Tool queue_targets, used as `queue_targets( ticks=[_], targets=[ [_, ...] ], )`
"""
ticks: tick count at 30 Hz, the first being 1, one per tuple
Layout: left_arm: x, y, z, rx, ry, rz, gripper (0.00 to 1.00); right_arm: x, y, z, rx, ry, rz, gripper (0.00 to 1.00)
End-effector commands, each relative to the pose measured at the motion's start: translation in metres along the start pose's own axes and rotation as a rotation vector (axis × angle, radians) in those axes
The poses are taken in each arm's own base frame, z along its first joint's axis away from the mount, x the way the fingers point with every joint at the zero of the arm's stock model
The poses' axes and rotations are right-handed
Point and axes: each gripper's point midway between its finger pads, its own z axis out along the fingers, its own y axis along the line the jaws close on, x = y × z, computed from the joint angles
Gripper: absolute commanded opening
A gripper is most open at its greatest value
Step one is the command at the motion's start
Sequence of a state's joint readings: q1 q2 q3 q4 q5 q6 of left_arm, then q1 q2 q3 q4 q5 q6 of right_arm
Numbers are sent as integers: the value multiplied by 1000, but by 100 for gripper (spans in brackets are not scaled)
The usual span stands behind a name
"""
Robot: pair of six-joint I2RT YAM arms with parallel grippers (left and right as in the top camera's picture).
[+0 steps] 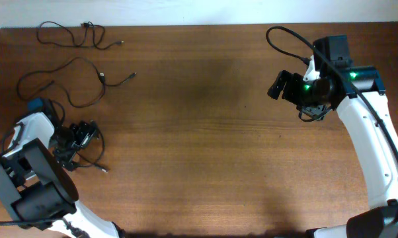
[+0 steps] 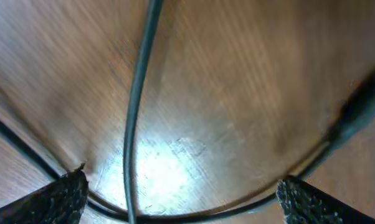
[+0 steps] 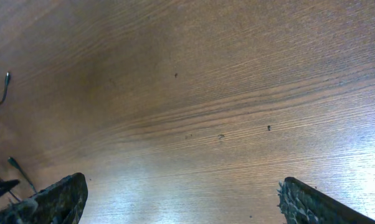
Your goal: Untangle cables
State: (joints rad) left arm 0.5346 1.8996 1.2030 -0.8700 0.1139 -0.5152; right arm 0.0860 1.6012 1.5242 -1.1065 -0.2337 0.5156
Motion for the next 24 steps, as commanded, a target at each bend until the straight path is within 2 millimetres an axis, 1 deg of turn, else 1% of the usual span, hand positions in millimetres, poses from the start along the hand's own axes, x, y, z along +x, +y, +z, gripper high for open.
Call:
queue_targets(
  ticks=[1, 2, 3, 4, 6, 7, 8, 9, 10, 12, 14, 16, 18, 19, 20, 22, 24],
  targets=[
    [-51, -23, -48, 80, -242, 29, 93, -3, 5, -6, -19, -16, -11, 99],
    [-66, -27, -52, 89, -305, 30, 91, -3, 5, -6, -18, -15, -12, 99],
    [-76, -27, -54, 79, -350, 28, 87, -3, 4, -6, -18, -13, -11, 99],
    [-86, -24, -57, 59, -398, 19, 84, -2, 4, -6, -17, -12, -11, 99],
    [-106, -11, -64, -3, -490, -11, 72, -2, 4, -6, -16, -10, -10, 99],
    [-111, -7, -66, -21, -511, -19, 66, -2, 4, -6, -16, -10, -10, 99],
    [-114, -7, -64, -22, -519, -20, 64, -2, 4, -6, -17, -12, -10, 99],
    [-117, -8, -60, -21, -522, -21, 66, -3, 4, -6, -17, -13, -11, 99],
    [-119, -8, -54, -25, -518, -22, 69, -3, 4, -6, -17, -12, -10, 98],
    [-127, -2, -36, -48, -509, -24, 69, 0, 3, -6, -12, -3, -8, 99],
    [-131, 2, -24, -96, -506, 51, 72, 1, 2, -6, -9, 1, -7, 99],
    [-135, 16, -21, -183, -527, 51, 71, 1, 3, -6, -10, 0, -7, 99],
    [-138, 20, -19, -202, -532, 44, 66, 0, 3, -6, -10, 0, -7, 99],
    [-139, 20, -15, -203, -533, 44, 59, 0, 3, -6, -10, 0, -7, 99],
    [-139, 21, -13, -206, -528, 44, 56, 1, 3, -6, -10, 0, -7, 99],
    [-137, 23, -3, -216, -508, 46, 54, 1, 3, -6, -10, 0, -7, 99],
    [-138, 25, 7, -226, -495, 45, 57, 2, 2, -6, -8, 4, -6, 99]
  ],
)
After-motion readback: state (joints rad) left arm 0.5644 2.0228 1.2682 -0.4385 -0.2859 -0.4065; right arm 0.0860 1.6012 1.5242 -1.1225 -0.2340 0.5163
